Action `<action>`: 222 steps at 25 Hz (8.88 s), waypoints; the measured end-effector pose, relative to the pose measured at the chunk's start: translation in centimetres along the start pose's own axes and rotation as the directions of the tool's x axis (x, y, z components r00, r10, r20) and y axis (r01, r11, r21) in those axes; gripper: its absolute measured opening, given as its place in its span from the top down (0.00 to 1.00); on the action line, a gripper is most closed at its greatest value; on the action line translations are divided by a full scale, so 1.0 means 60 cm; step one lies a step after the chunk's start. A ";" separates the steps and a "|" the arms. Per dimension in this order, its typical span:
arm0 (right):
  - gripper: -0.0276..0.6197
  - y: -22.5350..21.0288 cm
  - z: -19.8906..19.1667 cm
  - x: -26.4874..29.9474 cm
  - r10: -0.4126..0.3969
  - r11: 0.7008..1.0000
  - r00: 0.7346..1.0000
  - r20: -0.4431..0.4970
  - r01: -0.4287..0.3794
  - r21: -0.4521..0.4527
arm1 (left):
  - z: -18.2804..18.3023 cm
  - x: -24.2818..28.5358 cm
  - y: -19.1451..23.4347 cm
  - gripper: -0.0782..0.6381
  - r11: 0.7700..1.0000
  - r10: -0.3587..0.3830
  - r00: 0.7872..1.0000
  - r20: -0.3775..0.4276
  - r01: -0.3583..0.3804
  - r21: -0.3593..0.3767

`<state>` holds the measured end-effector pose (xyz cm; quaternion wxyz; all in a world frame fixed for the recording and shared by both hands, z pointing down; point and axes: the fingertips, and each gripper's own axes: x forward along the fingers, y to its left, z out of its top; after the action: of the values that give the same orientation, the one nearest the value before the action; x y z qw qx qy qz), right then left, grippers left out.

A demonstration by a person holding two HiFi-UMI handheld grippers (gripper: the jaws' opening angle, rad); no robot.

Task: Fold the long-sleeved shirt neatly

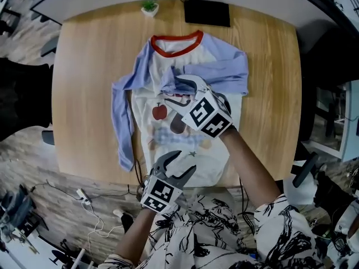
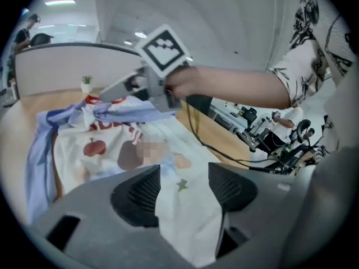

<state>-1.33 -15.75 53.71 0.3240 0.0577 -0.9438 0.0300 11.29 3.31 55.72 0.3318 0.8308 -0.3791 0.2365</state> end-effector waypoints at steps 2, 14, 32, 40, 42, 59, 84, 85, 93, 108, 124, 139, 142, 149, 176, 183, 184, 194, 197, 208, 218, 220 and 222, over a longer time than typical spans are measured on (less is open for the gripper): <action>0.50 -0.009 -0.007 -0.058 -0.042 0.995 0.998 0.042 0.038 0.096 | 0.039 -0.023 0.044 0.51 0.998 0.066 0.997 0.045 -0.066 0.014; 0.43 0.128 -0.263 -0.249 -0.189 0.872 0.972 -0.138 0.230 0.432 | 0.223 -0.028 0.276 0.50 0.899 0.354 0.924 0.146 -0.379 0.220; 0.80 0.287 -0.420 -0.291 -0.213 0.688 0.920 -0.330 0.381 0.618 | 0.242 0.063 0.389 0.85 0.877 0.427 0.902 0.067 -0.431 0.214; 0.89 0.297 -0.432 -0.340 -0.293 0.603 0.882 -0.369 0.470 0.645 | 0.224 -0.057 0.479 0.85 0.798 0.550 0.792 0.264 -0.406 -0.445; 0.88 0.306 -0.445 -0.339 -0.265 0.586 0.887 -0.379 0.460 0.667 | 0.190 -0.049 0.482 0.80 0.792 0.548 0.806 0.224 -0.414 -0.448; 0.42 0.290 -0.237 -0.225 -0.326 0.855 0.906 -0.270 0.404 0.324 | -0.013 -0.307 0.359 0.51 0.894 0.448 0.891 0.071 -0.448 -0.021; 0.44 0.373 -0.102 0.052 -0.021 0.990 0.950 -0.311 0.063 0.125 | -0.175 -0.410 0.417 0.86 0.898 0.431 0.895 0.118 -0.412 -0.153; 0.44 0.369 -0.111 0.045 -0.032 0.987 0.947 -0.320 0.081 0.141 | -0.145 -0.428 0.435 0.86 0.891 0.446 0.880 0.160 -0.420 -0.173; 0.44 0.335 -0.126 0.026 -0.090 0.957 0.952 -0.294 0.165 0.239 | 0.108 -0.498 0.509 0.86 0.882 0.462 0.795 0.392 -0.456 -0.117; 0.44 0.322 -0.157 0.029 -0.067 0.926 0.960 -0.270 0.161 0.341 | 0.518 -0.474 0.418 0.86 0.860 0.291 0.758 0.583 -0.475 0.188; 0.44 0.310 -0.169 -0.067 -0.091 0.898 0.981 -0.172 0.156 0.412 | 0.647 -0.235 0.199 0.86 0.810 0.082 0.882 0.464 -0.330 0.485; 0.43 0.267 -0.287 -0.248 -0.164 0.844 0.973 -0.165 0.225 0.487 | 0.542 0.160 0.115 0.86 0.829 0.135 0.967 0.218 -0.231 0.509; 0.43 0.260 -0.305 -0.279 -0.168 0.839 0.973 -0.156 0.224 0.497 | 0.504 0.235 0.107 0.86 0.817 0.138 0.977 0.160 -0.204 0.539; 0.43 0.238 -0.352 -0.328 -0.149 0.833 0.976 -0.156 0.209 0.513 | 0.443 0.341 0.103 0.77 0.830 0.157 0.985 0.075 -0.172 0.530; 0.41 0.249 -0.408 -0.388 -0.124 0.854 0.978 -0.165 0.190 0.485 | 0.216 -0.133 0.074 0.46 0.873 0.401 0.878 0.259 -0.453 0.183; 0.41 0.317 -0.427 -0.391 -0.170 0.850 0.954 -0.246 0.268 0.453 | 0.065 -0.248 0.060 0.48 0.872 0.444 0.867 0.228 -0.476 0.115; 0.41 0.323 -0.428 -0.389 -0.178 0.850 0.952 -0.251 0.277 0.448 | 0.047 -0.256 0.056 0.48 0.873 0.443 0.869 0.221 -0.474 0.116; 0.42 0.351 -0.441 -0.370 -0.195 0.841 0.947 -0.254 0.295 0.453 | -0.060 -0.289 -0.013 0.49 0.908 0.385 0.904 0.186 -0.408 0.099; 0.42 0.349 -0.444 -0.367 -0.210 0.836 0.947 -0.245 0.303 0.457 | -0.105 -0.268 -0.018 0.49 0.915 0.373 0.918 0.130 -0.388 0.112; 0.55 0.319 -0.457 -0.352 -0.151 0.896 0.957 -0.248 0.238 0.374 | -0.247 -0.137 0.005 0.53 0.939 0.333 0.943 -0.014 -0.330 0.097; 0.68 0.337 -0.458 -0.329 -0.122 0.870 0.965 -0.231 0.216 0.443 | -0.263 -0.133 0.011 0.85 0.944 0.330 0.943 -0.043 -0.329 0.021; 0.68 0.331 -0.456 -0.327 -0.133 0.864 0.965 -0.224 0.223 0.451 | -0.260 -0.148 0.009 0.85 0.937 0.349 0.936 -0.033 -0.349 0.008; 0.66 0.324 -0.453 -0.322 -0.143 0.855 0.965 -0.221 0.233 0.463 | -0.257 -0.166 0.017 0.85 0.925 0.379 0.925 -0.023 -0.379 0.002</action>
<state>27.86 7.81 62.88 0.3838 0.2264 -0.8629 0.2384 2.35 18.77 59.96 0.2854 0.7387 -0.5289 0.3051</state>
